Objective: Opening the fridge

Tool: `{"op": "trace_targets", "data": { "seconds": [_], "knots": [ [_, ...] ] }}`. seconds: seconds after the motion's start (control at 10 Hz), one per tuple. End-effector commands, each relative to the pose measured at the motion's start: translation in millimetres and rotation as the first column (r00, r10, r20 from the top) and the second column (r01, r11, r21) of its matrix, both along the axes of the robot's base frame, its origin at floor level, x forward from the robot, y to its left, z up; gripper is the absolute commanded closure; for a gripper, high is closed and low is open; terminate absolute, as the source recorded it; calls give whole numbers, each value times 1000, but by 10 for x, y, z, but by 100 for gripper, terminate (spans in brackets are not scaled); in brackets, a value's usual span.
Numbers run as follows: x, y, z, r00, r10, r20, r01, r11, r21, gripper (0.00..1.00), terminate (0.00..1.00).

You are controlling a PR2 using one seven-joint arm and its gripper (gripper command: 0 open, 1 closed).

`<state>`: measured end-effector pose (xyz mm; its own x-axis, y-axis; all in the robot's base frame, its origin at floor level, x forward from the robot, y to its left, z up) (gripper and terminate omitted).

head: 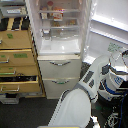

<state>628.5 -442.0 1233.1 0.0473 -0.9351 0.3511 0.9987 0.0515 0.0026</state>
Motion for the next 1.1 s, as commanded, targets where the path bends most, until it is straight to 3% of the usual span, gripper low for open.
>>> {"op": "trace_targets", "data": {
  "seconds": [0.1, 0.3, 0.9, 1.1],
  "knots": [
    [215, 2394, -1120, 977, 213, 12, -213, 975, 69, 0, 0],
    [218, 3657, -1532, 914, 404, -34, -402, 914, 51, 0, 0],
    [-161, 5548, -2313, 760, 644, -85, -638, 765, 92, 0, 0],
    [-459, 6163, -2638, 658, 746, -108, -739, 666, 98, 0, 0]
  ]
}}
